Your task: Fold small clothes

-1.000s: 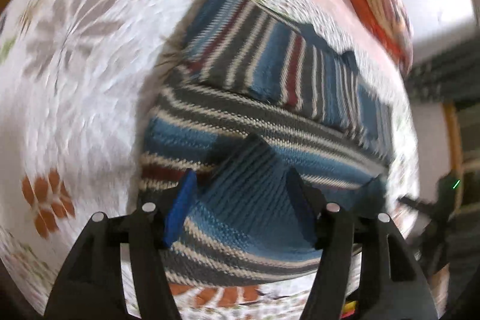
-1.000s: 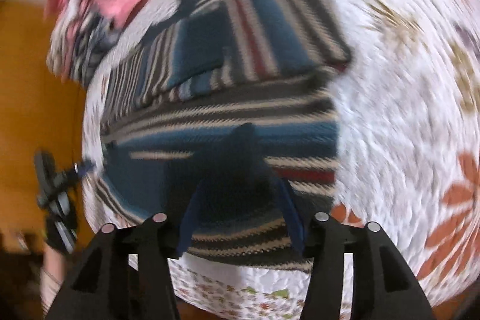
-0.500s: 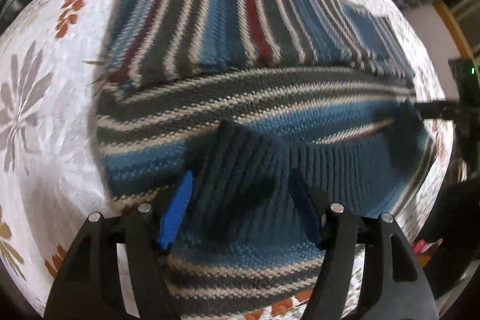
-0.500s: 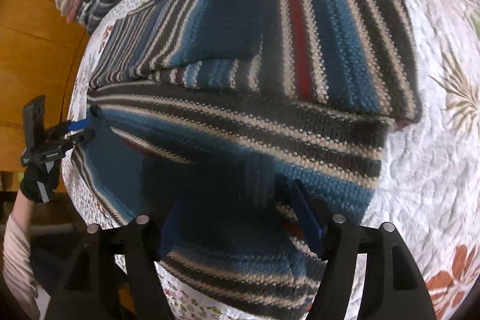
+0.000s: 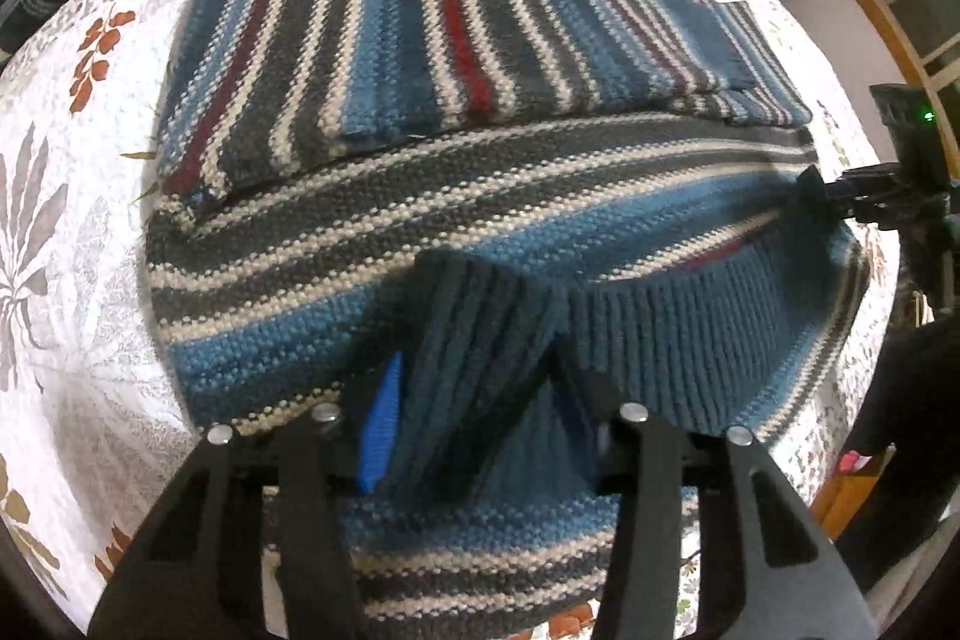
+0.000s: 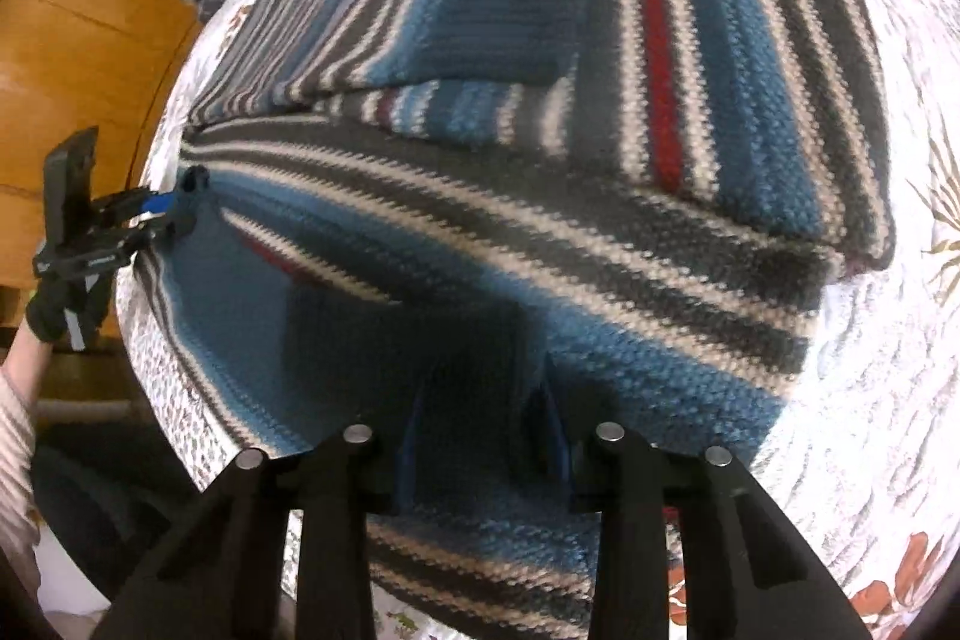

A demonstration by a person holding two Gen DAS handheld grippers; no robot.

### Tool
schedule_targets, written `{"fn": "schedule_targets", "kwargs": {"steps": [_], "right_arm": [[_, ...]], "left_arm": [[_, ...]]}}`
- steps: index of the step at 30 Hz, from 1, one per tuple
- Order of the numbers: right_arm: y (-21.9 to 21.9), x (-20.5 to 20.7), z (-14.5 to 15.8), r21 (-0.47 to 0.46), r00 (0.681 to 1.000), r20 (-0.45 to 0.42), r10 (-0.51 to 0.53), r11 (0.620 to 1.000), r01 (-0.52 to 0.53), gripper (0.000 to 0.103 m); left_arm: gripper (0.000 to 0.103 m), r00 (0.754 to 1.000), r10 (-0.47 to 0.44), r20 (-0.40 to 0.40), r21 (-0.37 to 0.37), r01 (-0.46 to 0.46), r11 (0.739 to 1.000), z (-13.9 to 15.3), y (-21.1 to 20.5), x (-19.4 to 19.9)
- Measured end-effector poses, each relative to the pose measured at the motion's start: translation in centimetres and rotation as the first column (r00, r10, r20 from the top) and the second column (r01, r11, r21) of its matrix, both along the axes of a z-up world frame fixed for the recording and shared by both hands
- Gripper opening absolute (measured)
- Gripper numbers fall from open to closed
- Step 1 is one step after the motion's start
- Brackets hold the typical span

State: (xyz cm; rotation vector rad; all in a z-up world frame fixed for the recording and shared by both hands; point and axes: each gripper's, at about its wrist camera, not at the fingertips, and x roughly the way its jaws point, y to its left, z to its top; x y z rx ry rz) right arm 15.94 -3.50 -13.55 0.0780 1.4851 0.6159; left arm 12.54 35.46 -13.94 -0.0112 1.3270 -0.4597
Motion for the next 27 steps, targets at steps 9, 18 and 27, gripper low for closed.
{"fn": "schedule_targets", "kwargs": {"steps": [9, 18, 27], "right_arm": [[1.8, -0.5, -0.6, -0.064, 0.999, 0.026, 0.048, 0.997, -0.046, 0.047], [0.0, -0.9, 2.2, 0.01, 0.997, 0.069, 0.037, 0.999, -0.038, 0.011], [-2.5, -1.6, 9.0, 0.129, 0.982, 0.183, -0.033, 0.992, 0.009, 0.011]], "left_arm": [[0.067, 0.999, -0.041, 0.01, 0.112, 0.04, 0.993, -0.8, -2.5, 0.1], [0.018, 0.994, -0.101, 0.048, 0.045, 0.099, 0.994, 1.7, -3.3, -0.9], [0.017, 0.974, 0.017, 0.228, -0.145, 0.017, 0.989, 9.2, -1.3, -0.7]]}}
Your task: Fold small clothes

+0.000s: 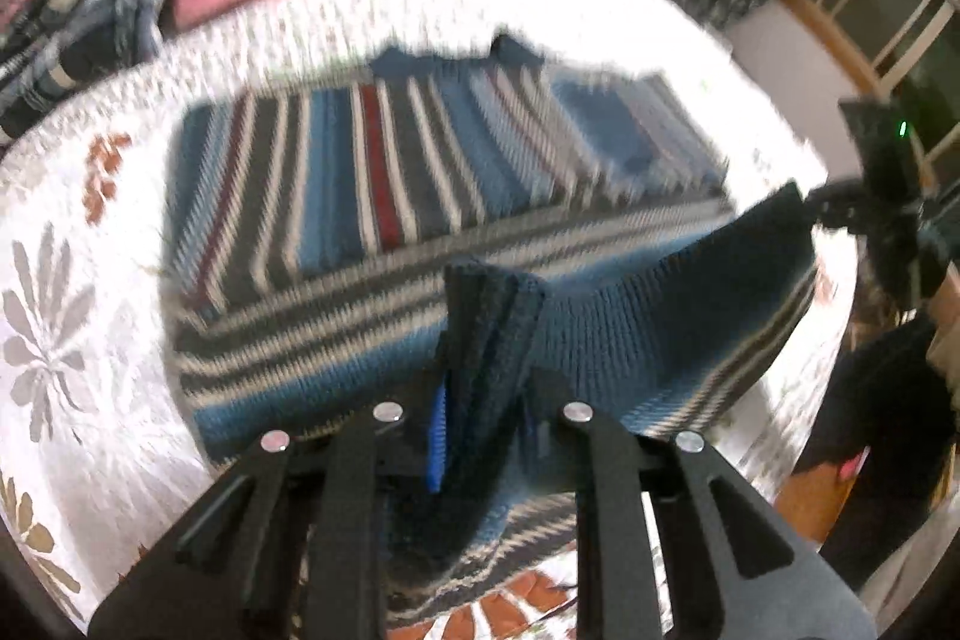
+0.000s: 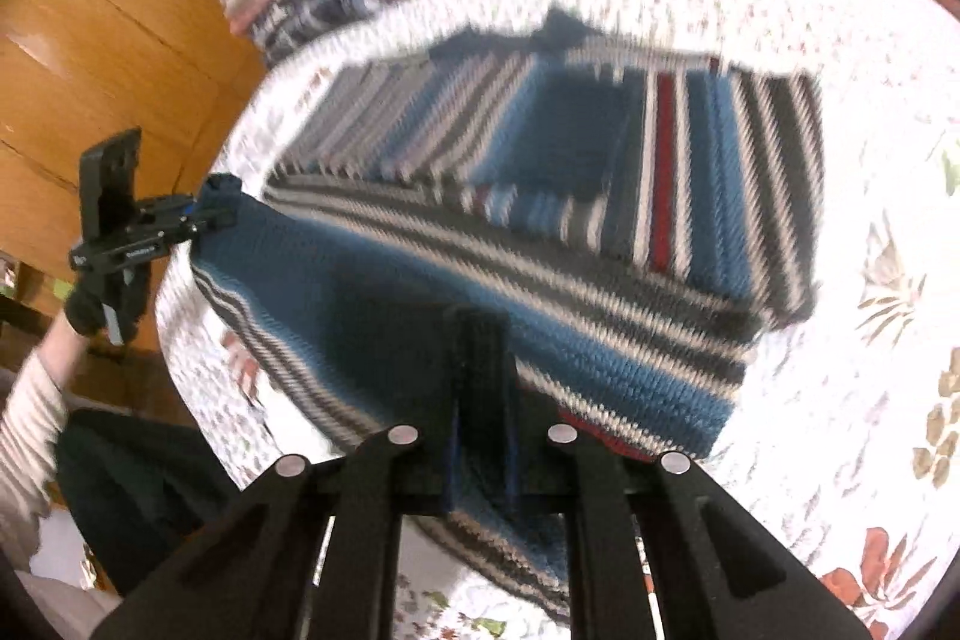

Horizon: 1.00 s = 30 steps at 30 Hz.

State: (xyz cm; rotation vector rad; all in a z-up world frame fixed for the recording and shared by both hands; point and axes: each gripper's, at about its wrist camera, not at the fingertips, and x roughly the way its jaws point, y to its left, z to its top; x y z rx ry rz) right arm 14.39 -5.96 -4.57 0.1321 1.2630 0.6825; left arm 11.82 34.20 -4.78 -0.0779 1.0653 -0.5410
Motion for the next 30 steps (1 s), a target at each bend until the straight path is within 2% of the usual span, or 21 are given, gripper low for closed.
{"fn": "schedule_targets", "kwargs": {"steps": [4, 8, 12, 16, 21, 25, 30], "right_arm": [[-1.4, 0.9, 3.2, 0.065, 0.996, 0.051, -0.069, 0.996, 0.066, 0.011], [-2.4, 3.2, 5.4, 0.095, 0.988, 0.085, -0.131, 0.988, 0.123, 0.011], [-2.5, 6.5, 6.6, 0.092, 0.978, 0.104, -0.184, 0.98, 0.174, 0.011], [-2.5, 10.9, 6.8, 0.07, 0.964, 0.109, -0.241, 0.97, 0.235, 0.011], [-2.1, 15.2, 4.7, 0.044, 0.957, 0.094, -0.273, 0.962, 0.27, 0.011], [-1.1, 17.8, 1.5, -0.033, 0.961, 0.08, -0.265, 0.963, 0.268, 0.011], [-0.7, 19.3, -1.9, -0.063, 0.96, 0.043, -0.277, 0.958, 0.279, 0.011]], "left_arm": [[0.016, 0.994, 0.073, 0.076, -0.063, -0.068, 0.996, 2.6, 0.7, 1.0], [0.016, 0.979, 0.171, 0.114, -0.152, -0.153, 0.977, 4.4, 1.2, 3.3], [0.016, 0.964, 0.215, 0.156, -0.153, -0.192, 0.969, 5.6, 1.2, 5.6], [0.016, 0.949, 0.279, 0.146, -0.15, -0.258, 0.955, 4.7, 1.5, 9.3], [0.017, 0.934, 0.338, 0.113, -0.123, -0.325, 0.938, 2.2, 1.3, 13.8], [0.016, 0.929, 0.363, 0.075, -0.092, -0.356, 0.93, -0.4, 0.9, 15.9], [0.017, 0.926, 0.375, 0.04, -0.034, -0.373, 0.927, -3.7, 0.5, 17.7]]}}
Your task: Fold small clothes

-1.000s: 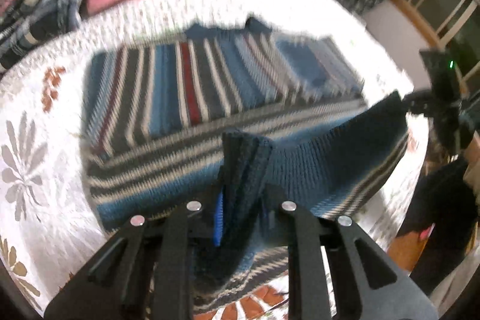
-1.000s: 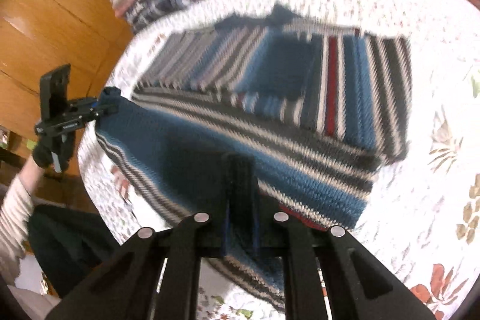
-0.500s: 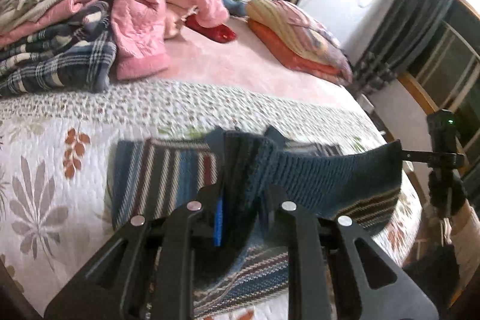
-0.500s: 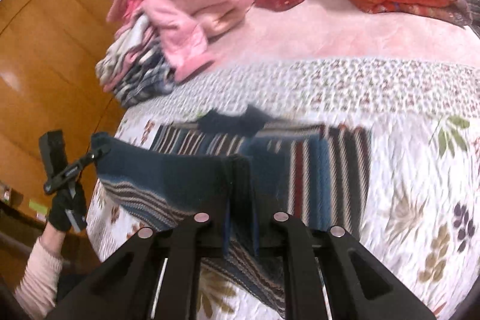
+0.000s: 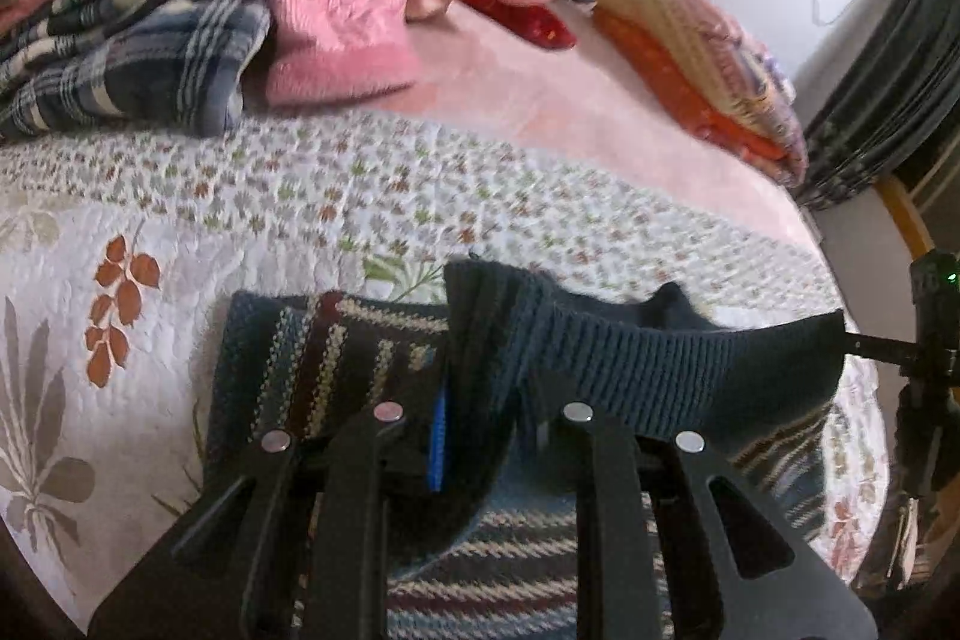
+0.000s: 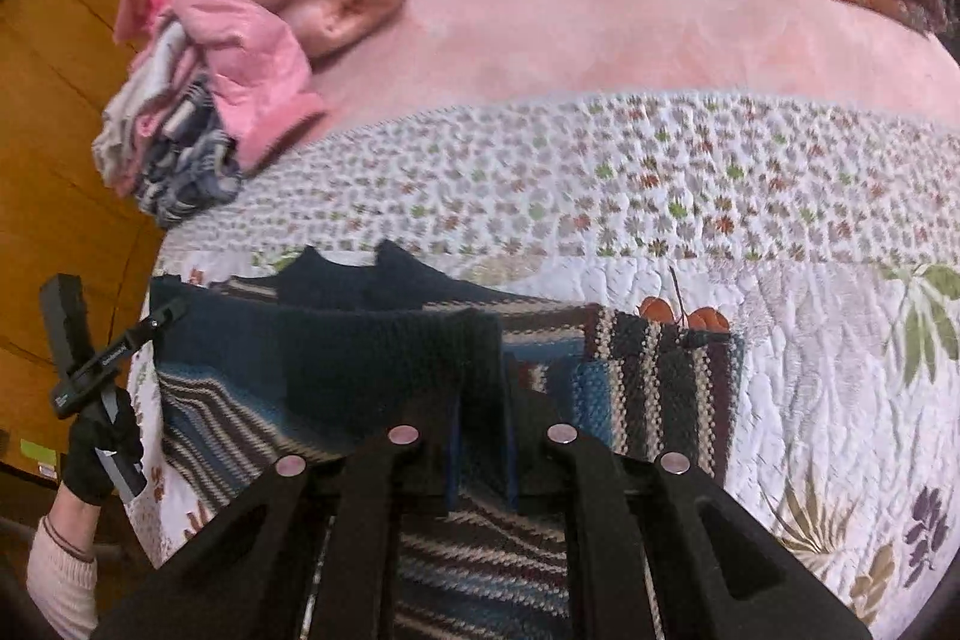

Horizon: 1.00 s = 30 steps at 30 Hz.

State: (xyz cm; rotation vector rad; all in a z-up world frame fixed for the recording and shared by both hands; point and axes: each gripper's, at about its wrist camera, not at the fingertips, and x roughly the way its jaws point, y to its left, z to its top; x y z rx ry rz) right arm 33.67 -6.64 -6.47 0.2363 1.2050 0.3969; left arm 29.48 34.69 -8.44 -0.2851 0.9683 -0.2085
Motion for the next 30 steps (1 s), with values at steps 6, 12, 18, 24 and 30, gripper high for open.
{"fn": "schedule_targets", "kwargs": {"steps": [6, 12, 18, 24, 30], "right_arm": [[-0.1, 1.2, -2.9, -0.012, 0.999, -0.03, -0.022, 1.0, 0.021, 0.012], [0.0, 1.4, -5.3, -0.125, 0.995, -0.078, -0.06, 0.991, 0.05, 0.022], [-2.4, -1.4, -2.1, -0.088, 0.994, -0.055, -0.09, 0.993, 0.085, 0.034], [-4.9, -6.1, 2.7, -0.013, 0.993, -0.062, -0.103, 0.995, 0.103, 0.048], [-5.4, -10.9, 3.2, 0.034, 0.993, -0.084, -0.081, 0.996, 0.085, 0.066]], "left_arm": [[0.02, 0.997, 0.041, -0.058, 0.043, -0.038, 0.998, -3.0, -0.2, 1.2], [0.037, 0.983, 0.126, -0.136, 0.089, -0.115, 0.989, -4.6, 0.8, 1.2], [0.039, 0.986, 0.127, -0.112, 0.141, -0.11, 0.984, -0.7, 1.6, -1.7], [0.049, 0.993, 0.107, -0.044, 0.083, -0.103, 0.991, 5.5, 1.6, -6.3], [0.063, 0.992, 0.101, -0.076, -0.035, -0.103, 0.994, 6.3, -0.7, -9.4]]}}
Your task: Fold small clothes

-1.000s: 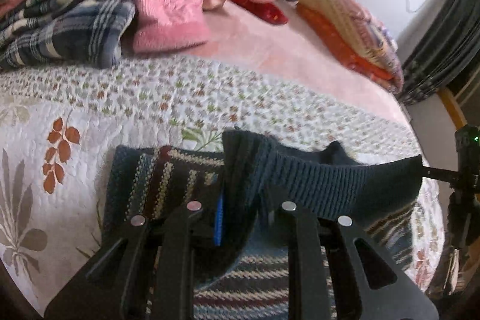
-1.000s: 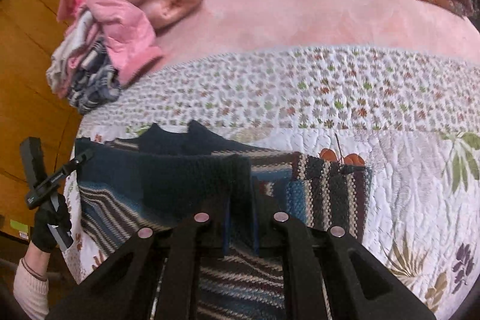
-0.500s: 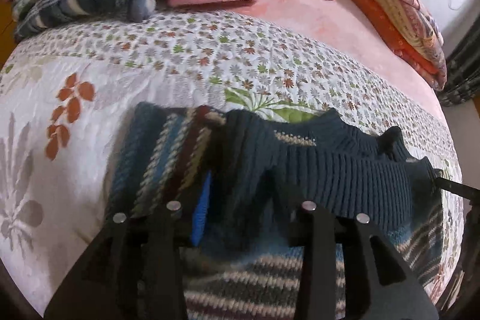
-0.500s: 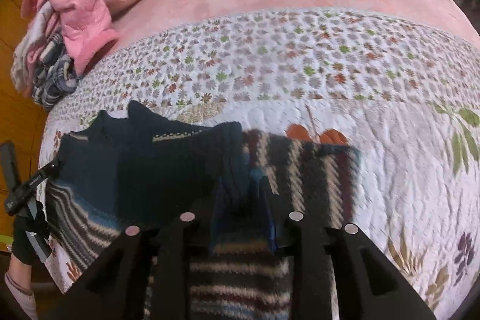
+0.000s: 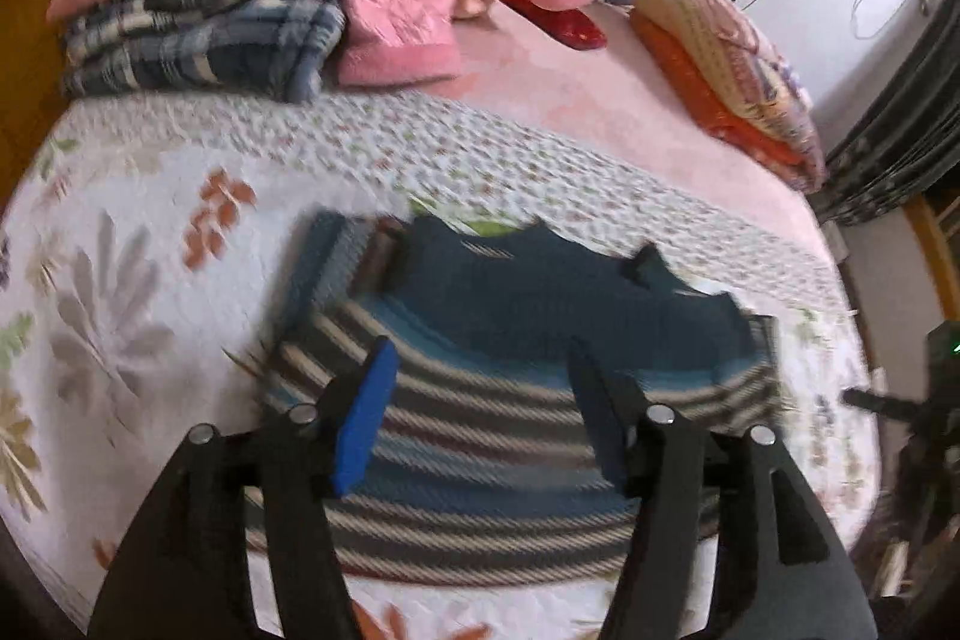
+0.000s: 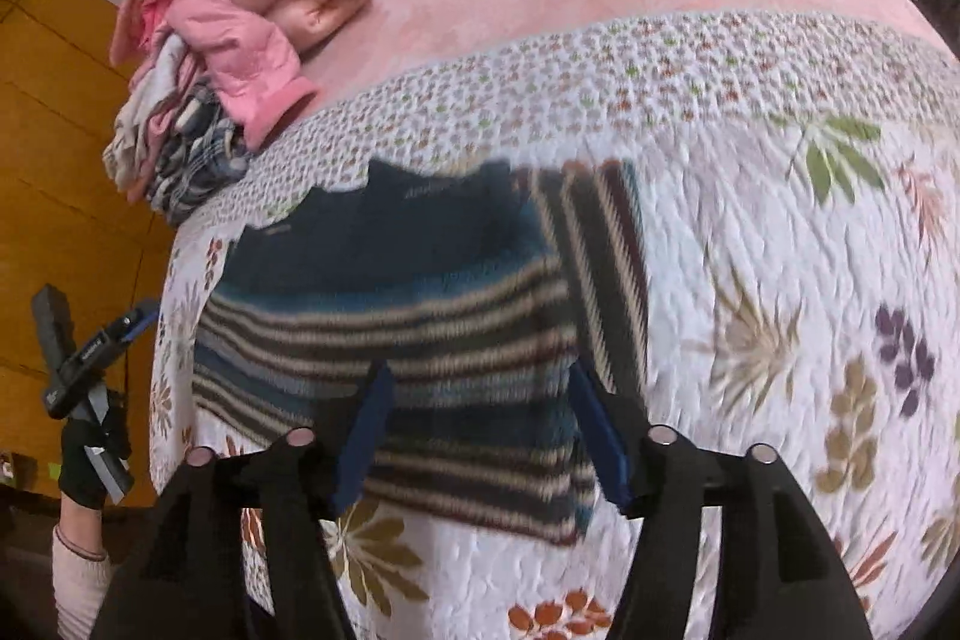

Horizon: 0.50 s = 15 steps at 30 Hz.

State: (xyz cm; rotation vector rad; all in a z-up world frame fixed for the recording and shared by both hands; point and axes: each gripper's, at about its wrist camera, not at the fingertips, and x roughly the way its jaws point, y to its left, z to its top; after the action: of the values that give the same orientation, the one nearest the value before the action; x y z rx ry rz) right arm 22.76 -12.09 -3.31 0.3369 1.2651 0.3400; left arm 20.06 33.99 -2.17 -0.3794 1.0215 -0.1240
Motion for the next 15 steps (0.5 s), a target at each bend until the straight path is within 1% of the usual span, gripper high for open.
{"fn": "schedule_targets", "kwargs": {"steps": [2, 3, 5, 10, 13, 15], "right_arm": [[-0.1, -0.3, -1.3, -0.008, 1.0, -0.028, -0.012, 1.0, 0.011, 0.066], [-0.3, -0.3, -1.9, -0.008, 0.999, -0.047, -0.026, 1.0, 0.026, 0.066], [-0.7, -0.2, -3.2, 0.002, 0.996, -0.077, -0.051, 0.999, 0.051, 0.066], [-1.7, 0.2, -6.7, -0.016, 0.985, -0.145, -0.091, 0.996, 0.09, 0.071], [-2.3, 0.6, -8.8, -0.028, 0.977, -0.18, -0.113, 0.994, 0.109, 0.072], [-2.3, 0.8, -9.7, -0.028, 0.975, -0.192, -0.109, 0.994, 0.106, 0.072]], "left_arm": [[0.064, 1.0, -0.003, -0.018, -0.052, 0.002, 0.999, -1.4, -0.9, -0.4], [0.064, 0.999, 0.0, -0.034, -0.057, -0.002, 0.998, -2.2, -1.2, -0.3], [0.064, 0.995, -0.003, -0.097, -0.04, 0.0, 0.999, -4.3, -2.0, 0.1], [0.064, 0.99, -0.016, -0.139, 0.016, 0.018, 1.0, -7.1, -2.8, 0.7], [0.064, 0.988, -0.023, -0.151, 0.037, 0.029, 0.999, -8.3, -3.0, 1.0], [0.064, 0.987, -0.025, -0.158, 0.047, 0.033, 0.998, -8.8, -2.9, 1.2]]}}
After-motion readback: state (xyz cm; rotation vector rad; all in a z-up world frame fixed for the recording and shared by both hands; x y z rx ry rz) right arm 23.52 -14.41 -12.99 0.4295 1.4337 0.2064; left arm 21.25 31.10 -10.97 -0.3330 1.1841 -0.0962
